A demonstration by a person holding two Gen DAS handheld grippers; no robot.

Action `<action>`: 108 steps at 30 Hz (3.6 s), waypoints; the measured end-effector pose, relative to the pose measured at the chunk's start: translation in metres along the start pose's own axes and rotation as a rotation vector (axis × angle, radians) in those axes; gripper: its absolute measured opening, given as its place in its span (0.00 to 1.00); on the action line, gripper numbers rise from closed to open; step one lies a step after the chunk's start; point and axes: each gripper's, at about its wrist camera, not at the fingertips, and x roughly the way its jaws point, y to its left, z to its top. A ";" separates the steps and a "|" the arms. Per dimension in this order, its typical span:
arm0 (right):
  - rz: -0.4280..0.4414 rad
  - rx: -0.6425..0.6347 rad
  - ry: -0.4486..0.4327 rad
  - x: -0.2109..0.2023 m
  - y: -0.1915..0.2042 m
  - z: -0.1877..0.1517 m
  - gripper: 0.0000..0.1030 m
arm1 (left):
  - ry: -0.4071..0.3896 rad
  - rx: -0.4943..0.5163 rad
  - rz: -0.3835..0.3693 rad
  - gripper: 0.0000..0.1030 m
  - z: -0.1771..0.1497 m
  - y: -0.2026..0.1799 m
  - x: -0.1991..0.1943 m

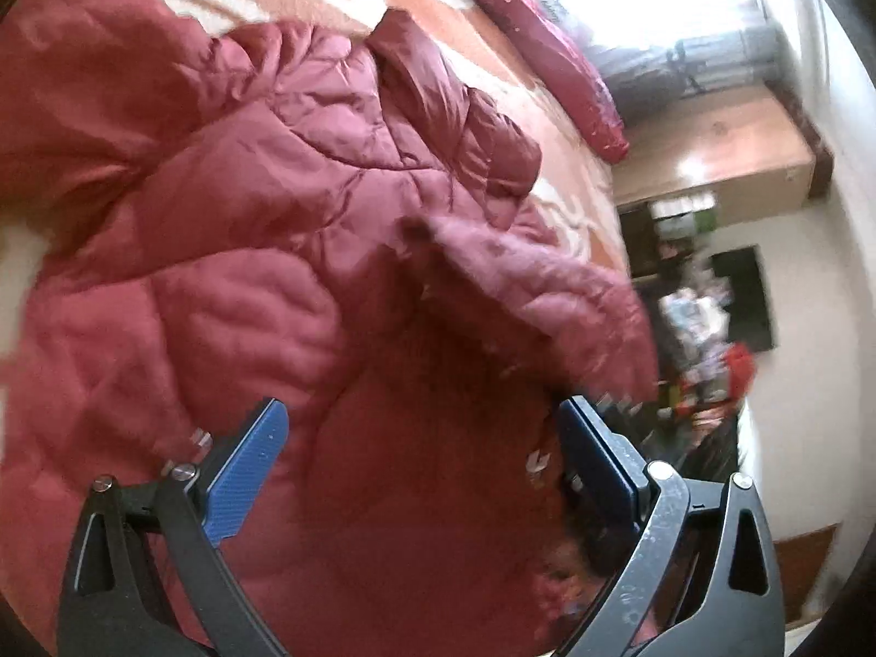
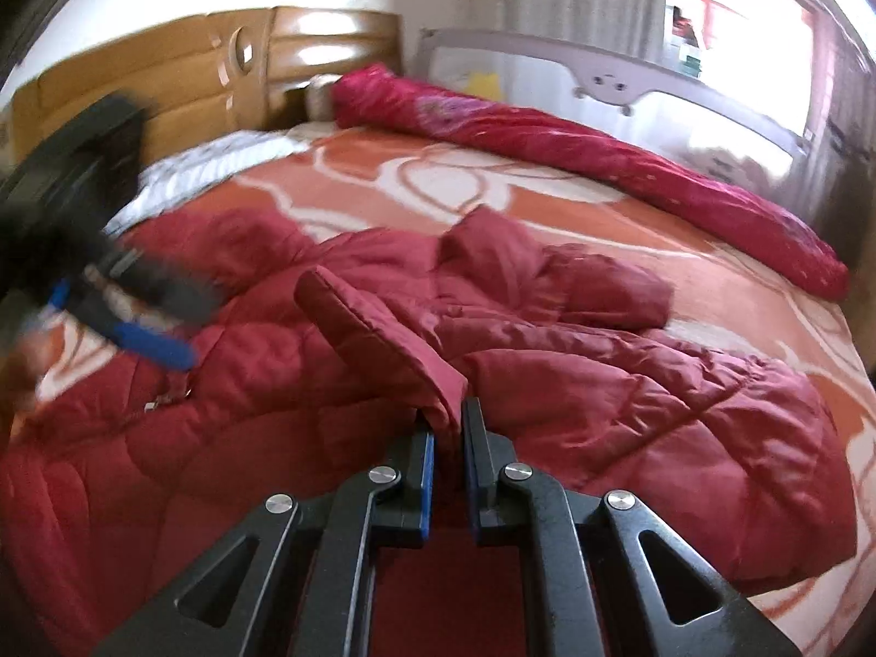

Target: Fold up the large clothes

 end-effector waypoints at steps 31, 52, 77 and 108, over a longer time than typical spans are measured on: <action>-0.090 0.344 -0.017 -0.022 -0.087 -0.018 0.57 | -0.200 0.378 0.363 0.08 0.069 -0.023 -0.013; -0.099 0.512 0.223 0.043 -0.128 -0.054 0.66 | -0.442 0.412 0.555 0.29 0.033 -0.023 -0.042; -0.157 0.455 0.308 0.067 -0.134 -0.057 0.76 | -0.202 0.536 0.678 0.30 0.037 -0.008 0.079; -0.028 0.498 0.188 -0.018 -0.085 -0.033 0.79 | -0.374 0.119 0.429 0.42 0.005 0.081 -0.085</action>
